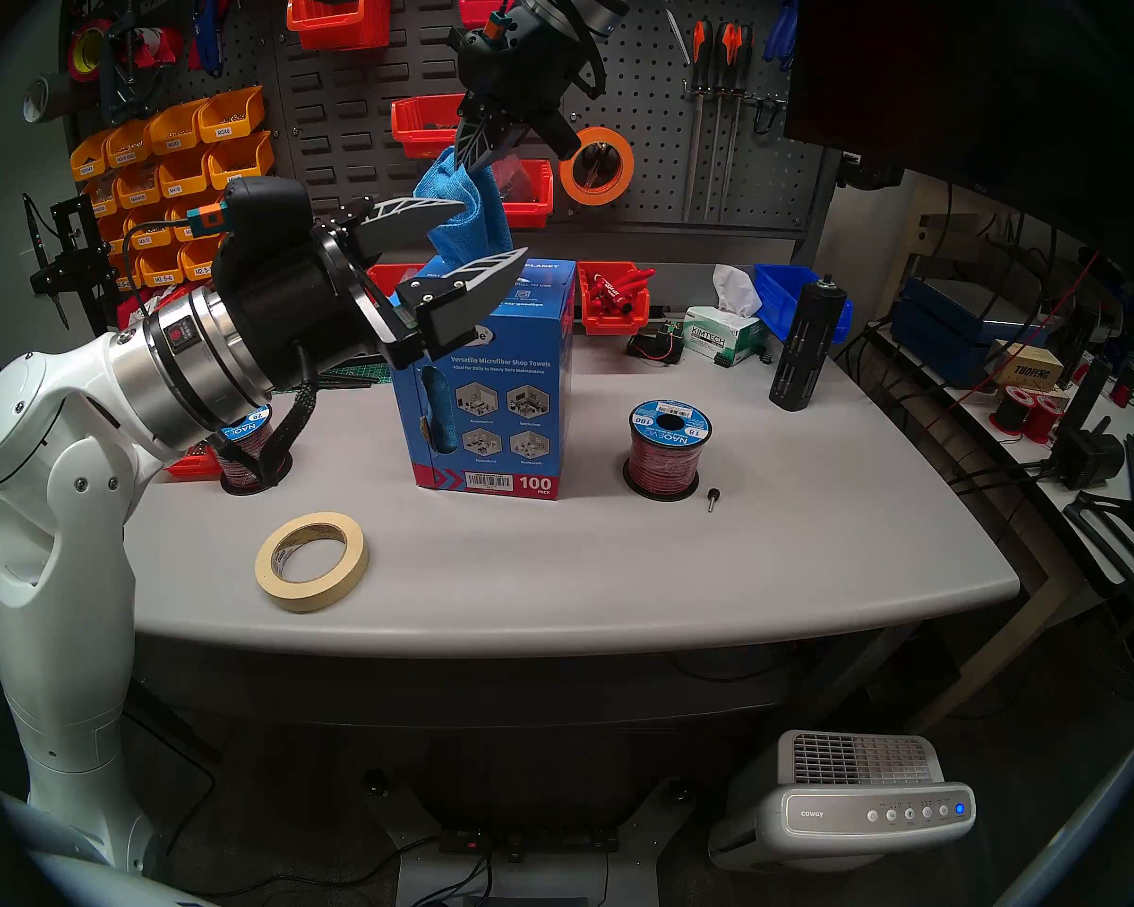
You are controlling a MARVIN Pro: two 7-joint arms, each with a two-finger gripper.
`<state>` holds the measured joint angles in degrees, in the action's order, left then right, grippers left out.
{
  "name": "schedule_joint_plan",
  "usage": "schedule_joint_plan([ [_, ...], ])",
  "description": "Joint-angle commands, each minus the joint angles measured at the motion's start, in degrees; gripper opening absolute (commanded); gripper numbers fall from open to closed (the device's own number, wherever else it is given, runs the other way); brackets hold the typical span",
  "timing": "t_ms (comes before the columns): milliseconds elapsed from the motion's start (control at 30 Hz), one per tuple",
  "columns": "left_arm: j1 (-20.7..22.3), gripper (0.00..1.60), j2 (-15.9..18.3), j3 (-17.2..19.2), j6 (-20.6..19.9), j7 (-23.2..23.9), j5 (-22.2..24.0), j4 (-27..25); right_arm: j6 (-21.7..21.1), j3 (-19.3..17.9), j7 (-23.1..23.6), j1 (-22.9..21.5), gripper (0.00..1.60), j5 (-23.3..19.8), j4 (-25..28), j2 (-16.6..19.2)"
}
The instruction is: Take out a shop towel
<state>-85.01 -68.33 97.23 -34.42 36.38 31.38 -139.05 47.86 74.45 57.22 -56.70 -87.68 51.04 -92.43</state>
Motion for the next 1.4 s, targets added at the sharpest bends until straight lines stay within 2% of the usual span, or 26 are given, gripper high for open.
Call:
schedule_joint_plan([
  [0, 1.0, 1.6, -0.2, 0.2, 0.8, -0.2, -0.2, -0.5, 0.2, -0.7, 3.8, -2.7, 0.0, -0.8, -2.6, 0.9],
  [433, 1.1, 1.6, -0.4, -0.3, 1.0, -0.2, -0.8, -0.4, 1.5, -2.1, 2.6, -3.4, 0.0, -2.5, -5.8, 3.7],
  [1367, 1.4, 1.6, -0.9, -2.5, 1.3, -0.2, -1.8, -0.2, 6.2, -3.3, -2.9, -3.7, 0.0, -3.9, -10.5, 8.1],
])
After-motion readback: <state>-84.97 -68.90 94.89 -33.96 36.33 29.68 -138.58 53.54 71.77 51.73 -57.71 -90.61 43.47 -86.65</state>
